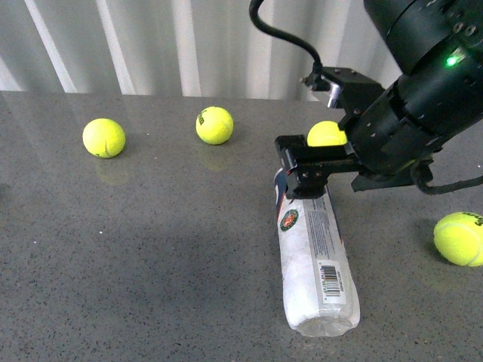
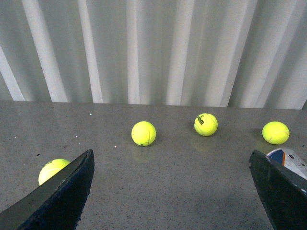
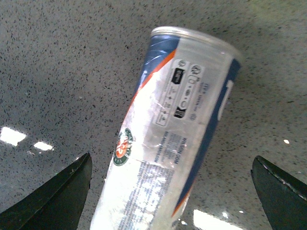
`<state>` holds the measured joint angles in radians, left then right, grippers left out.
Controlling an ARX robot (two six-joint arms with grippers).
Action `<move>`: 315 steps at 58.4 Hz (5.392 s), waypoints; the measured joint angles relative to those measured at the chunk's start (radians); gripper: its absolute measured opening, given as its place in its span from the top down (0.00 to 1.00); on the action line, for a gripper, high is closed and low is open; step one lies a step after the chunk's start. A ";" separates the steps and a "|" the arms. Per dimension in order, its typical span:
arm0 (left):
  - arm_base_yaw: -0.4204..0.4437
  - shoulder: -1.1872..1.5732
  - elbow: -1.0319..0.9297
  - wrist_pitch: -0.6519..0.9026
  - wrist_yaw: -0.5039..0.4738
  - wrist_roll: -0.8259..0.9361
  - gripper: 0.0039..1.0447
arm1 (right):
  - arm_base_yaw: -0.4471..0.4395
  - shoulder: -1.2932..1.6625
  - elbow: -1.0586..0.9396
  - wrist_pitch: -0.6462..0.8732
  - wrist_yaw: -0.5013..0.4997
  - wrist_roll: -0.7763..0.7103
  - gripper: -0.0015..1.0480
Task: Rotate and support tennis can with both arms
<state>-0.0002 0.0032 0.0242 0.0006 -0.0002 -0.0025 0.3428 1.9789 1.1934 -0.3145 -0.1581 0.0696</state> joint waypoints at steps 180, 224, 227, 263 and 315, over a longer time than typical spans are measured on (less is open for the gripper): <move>0.000 0.000 0.000 0.000 0.000 0.000 0.06 | 0.092 0.076 -0.191 0.719 0.076 -1.354 0.95; 0.000 0.000 0.000 0.000 0.000 0.000 0.06 | 0.248 0.286 0.087 0.592 0.029 -1.231 0.95; 0.000 0.000 0.000 0.000 0.000 0.000 0.06 | 0.248 0.286 0.084 0.579 0.029 -1.226 0.95; 0.000 0.000 0.000 0.000 0.000 0.000 0.06 | 0.210 0.282 0.026 0.535 0.037 -1.220 0.40; 0.000 0.000 0.000 0.000 0.000 0.000 0.06 | 0.081 -0.035 -0.209 0.651 -0.037 -0.971 0.07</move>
<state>-0.0002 0.0032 0.0242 0.0006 -0.0006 -0.0025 0.4236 1.9442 0.9848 0.3367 -0.1947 -0.9016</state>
